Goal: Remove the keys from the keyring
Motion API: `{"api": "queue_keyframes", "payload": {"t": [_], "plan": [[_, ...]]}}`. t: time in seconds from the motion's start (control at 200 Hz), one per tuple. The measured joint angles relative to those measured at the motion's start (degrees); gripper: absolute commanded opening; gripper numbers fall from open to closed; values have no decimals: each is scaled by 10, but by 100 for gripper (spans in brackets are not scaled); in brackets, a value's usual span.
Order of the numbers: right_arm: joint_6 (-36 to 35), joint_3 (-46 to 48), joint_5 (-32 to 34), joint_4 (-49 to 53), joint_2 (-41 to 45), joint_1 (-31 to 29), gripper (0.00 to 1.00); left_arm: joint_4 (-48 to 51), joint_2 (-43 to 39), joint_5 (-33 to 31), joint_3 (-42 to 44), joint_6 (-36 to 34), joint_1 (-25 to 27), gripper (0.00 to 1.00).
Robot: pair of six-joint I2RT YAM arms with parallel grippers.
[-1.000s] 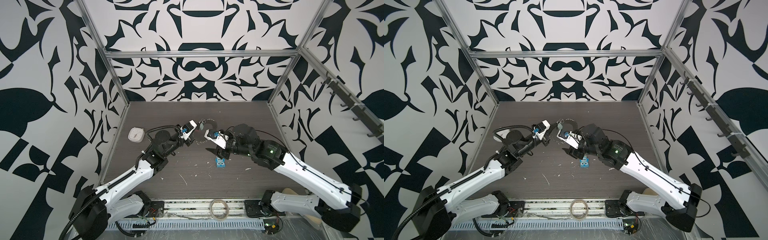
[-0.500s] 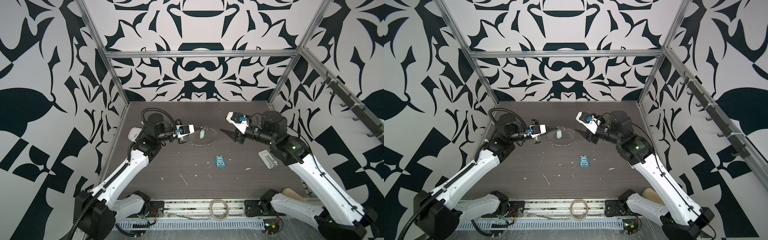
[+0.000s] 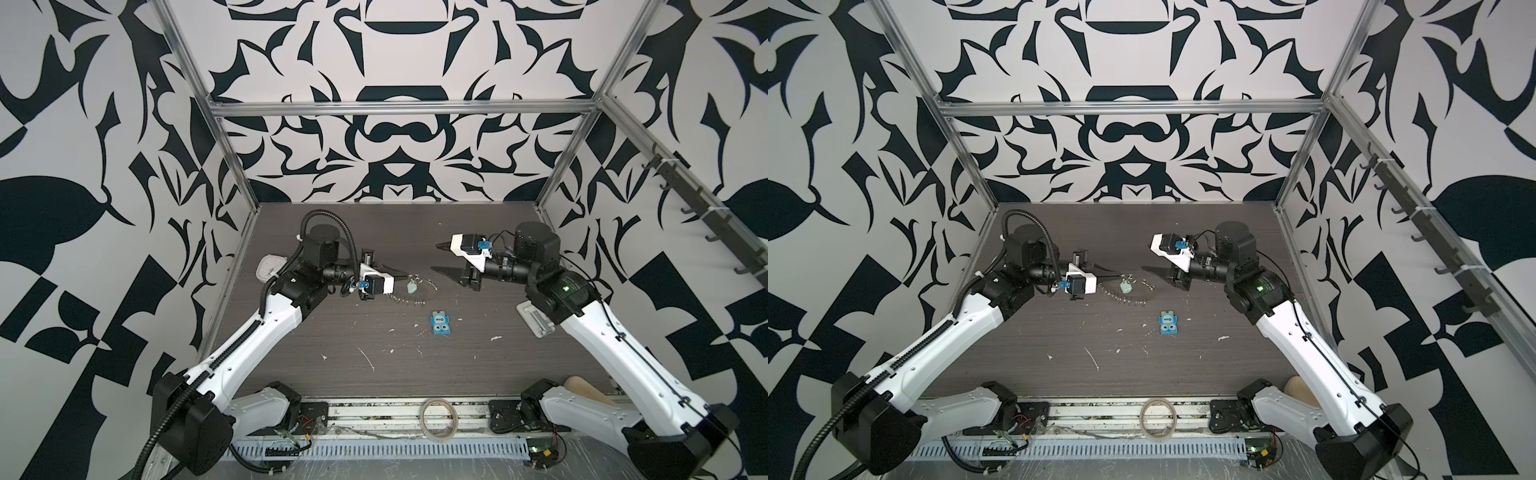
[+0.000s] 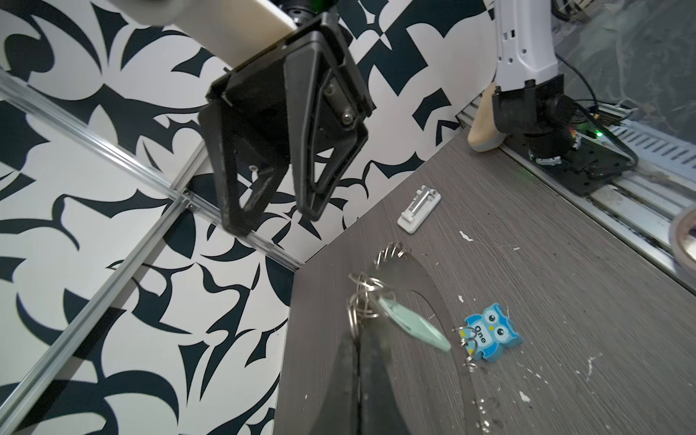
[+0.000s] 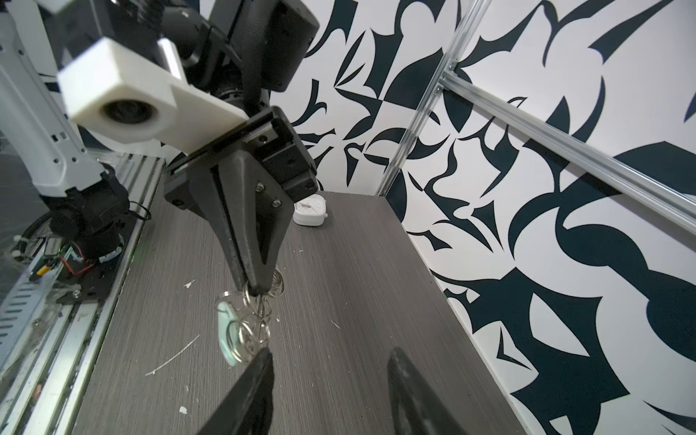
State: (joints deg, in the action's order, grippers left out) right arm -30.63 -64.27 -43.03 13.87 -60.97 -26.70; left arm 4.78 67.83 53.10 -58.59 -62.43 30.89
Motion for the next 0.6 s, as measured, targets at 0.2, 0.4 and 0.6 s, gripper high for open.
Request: {"api": "queue_keyframes", "payload": {"t": [0.2,0.4,0.6], "plan": [[-58,3,-9,0,-18,0,43,63,0,-2,-37,-59,3,0],[-102,28,7,-5,-21,-19,41,91,1,0,-39,-73,4,0],[-130,38,22,-23,-24,-52,37,105,1,7,-39,-77,4,0]]}}
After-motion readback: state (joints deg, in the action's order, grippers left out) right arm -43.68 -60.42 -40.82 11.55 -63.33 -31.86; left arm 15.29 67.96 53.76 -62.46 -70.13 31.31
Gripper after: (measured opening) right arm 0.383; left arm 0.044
